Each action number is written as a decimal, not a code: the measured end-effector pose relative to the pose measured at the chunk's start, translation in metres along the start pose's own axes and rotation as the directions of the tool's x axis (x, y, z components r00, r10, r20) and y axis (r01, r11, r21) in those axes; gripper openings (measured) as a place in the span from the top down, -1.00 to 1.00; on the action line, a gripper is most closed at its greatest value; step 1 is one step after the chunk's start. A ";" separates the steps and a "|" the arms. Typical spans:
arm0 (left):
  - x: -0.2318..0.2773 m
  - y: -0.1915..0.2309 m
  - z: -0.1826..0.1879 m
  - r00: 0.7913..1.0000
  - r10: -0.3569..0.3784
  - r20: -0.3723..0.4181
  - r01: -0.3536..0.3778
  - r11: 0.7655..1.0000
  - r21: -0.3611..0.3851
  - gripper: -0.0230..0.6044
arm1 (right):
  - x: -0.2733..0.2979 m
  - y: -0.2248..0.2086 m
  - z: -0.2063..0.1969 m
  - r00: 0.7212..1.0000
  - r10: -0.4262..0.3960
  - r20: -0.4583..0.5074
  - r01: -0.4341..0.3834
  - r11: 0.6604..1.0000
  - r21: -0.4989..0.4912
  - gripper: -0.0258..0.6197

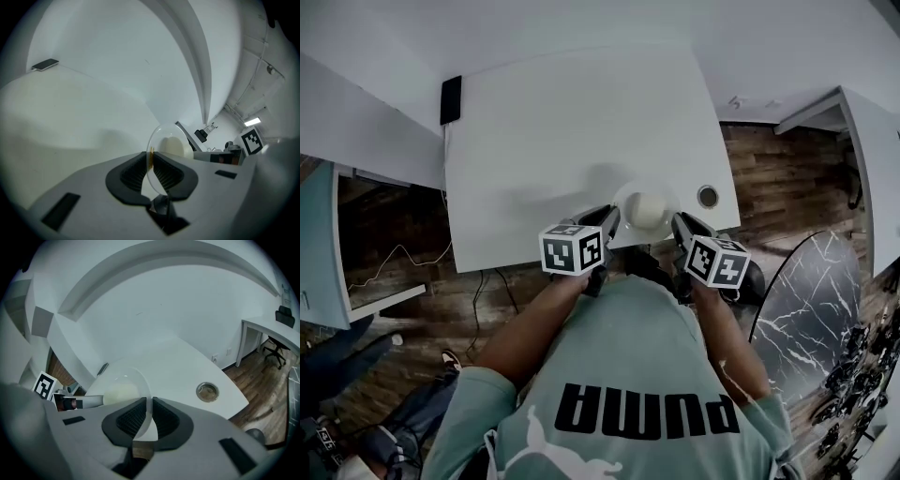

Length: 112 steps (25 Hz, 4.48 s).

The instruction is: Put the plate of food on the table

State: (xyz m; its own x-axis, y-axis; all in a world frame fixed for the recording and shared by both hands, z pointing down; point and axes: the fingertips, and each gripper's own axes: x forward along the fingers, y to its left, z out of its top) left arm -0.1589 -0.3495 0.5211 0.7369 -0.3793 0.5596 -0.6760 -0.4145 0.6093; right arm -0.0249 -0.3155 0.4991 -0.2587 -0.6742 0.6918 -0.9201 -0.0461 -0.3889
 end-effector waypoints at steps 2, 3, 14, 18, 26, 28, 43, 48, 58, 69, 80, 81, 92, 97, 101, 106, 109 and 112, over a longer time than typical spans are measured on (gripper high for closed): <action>-0.005 -0.004 -0.003 1.000 -0.024 -0.010 0.024 1.000 0.018 0.77 | -0.009 0.003 -0.005 1.000 -0.020 0.019 0.020 1.000 0.019 0.76; -0.006 -0.006 -0.004 0.999 -0.034 -0.017 0.035 0.999 0.026 0.77 | -0.013 0.004 -0.007 0.999 -0.030 0.026 0.029 0.999 0.027 0.76; -0.003 -0.045 -0.019 0.985 -0.148 -0.089 0.156 0.983 0.093 0.77 | -0.063 -0.009 -0.025 0.987 -0.135 0.091 0.125 0.986 0.110 0.76; 0.004 -0.062 -0.030 0.976 -0.178 -0.128 0.193 0.975 0.110 0.77 | -0.080 -0.022 -0.036 0.980 -0.169 0.102 0.152 0.976 0.153 0.77; 0.025 -0.112 -0.068 0.951 -0.222 -0.217 0.258 0.954 0.153 0.77 | -0.127 -0.064 -0.070 0.964 -0.233 0.130 0.194 0.945 0.262 0.77; 0.030 -0.124 -0.078 0.945 -0.223 -0.241 0.267 0.949 0.167 0.77 | -0.138 -0.075 -0.080 0.960 -0.243 0.137 0.196 0.936 0.291 0.77; 0.059 -0.232 -0.152 0.910 -0.231 -0.344 0.329 0.908 0.259 0.77 | -0.233 -0.157 -0.139 0.927 -0.313 0.204 0.199 0.876 0.440 0.77; 0.068 -0.269 -0.179 0.898 -0.238 -0.369 0.354 0.891 0.286 0.77 | -0.266 -0.184 -0.159 0.913 -0.338 0.228 0.199 0.857 0.475 0.77; 0.086 -0.343 -0.239 0.873 -0.246 -0.422 0.404 0.849 0.340 0.77 | -0.332 -0.239 -0.207 0.884 -0.387 0.263 0.196 0.817 0.543 0.77; 0.098 -0.416 -0.307 0.848 -0.244 -0.470 0.446 0.808 0.385 0.77 | -0.400 -0.291 -0.261 0.857 -0.427 0.288 0.186 0.779 0.599 0.77; 0.104 -0.468 -0.346 0.823 -0.251 -0.509 0.498 0.750 0.435 0.78 | -0.447 -0.319 -0.294 0.812 -0.483 0.328 0.170 0.733 0.659 0.77; 0.105 -0.472 -0.349 0.818 -0.254 -0.516 0.506 0.743 0.438 0.78 | -0.451 -0.320 -0.297 0.807 -0.491 0.330 0.171 0.728 0.664 0.77; 0.118 -0.511 -0.385 0.741 -0.281 -0.611 0.610 0.662 0.435 0.78 | -0.487 -0.338 -0.329 0.736 -0.603 0.307 0.204 0.630 0.749 0.77; 0.139 -0.533 -0.403 0.694 -0.288 -0.660 0.658 0.625 0.419 0.77 | -0.502 -0.356 -0.340 0.703 -0.659 0.267 0.239 0.572 0.784 0.77; 0.157 -0.551 -0.422 0.648 -0.286 -0.706 0.701 0.588 0.404 0.77 | -0.512 -0.374 -0.354 0.683 -0.696 0.221 0.257 0.513 0.819 0.77; 0.183 -0.566 -0.441 0.603 -0.261 -0.754 0.731 0.559 0.391 0.77 | -0.515 -0.399 -0.367 0.669 -0.724 0.166 0.270 0.446 0.853 0.77; 0.202 -0.574 -0.453 0.579 -0.238 -0.780 0.745 0.542 0.388 0.77 | -0.514 -0.417 -0.375 0.666 -0.734 0.134 0.274 0.407 0.871 0.77; 0.222 -0.579 -0.462 0.558 -0.214 -0.802 0.757 0.528 0.385 0.77 | -0.509 -0.436 -0.382 0.666 -0.739 0.103 0.270 0.367 0.890 0.77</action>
State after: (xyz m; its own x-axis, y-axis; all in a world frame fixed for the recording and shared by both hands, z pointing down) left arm 0.3961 0.1886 0.5521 0.5551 0.5408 0.6320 0.2012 -0.8245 0.5289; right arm 0.3955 0.3293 0.5494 0.5380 -0.4907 0.6854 -0.1461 -0.8551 -0.4975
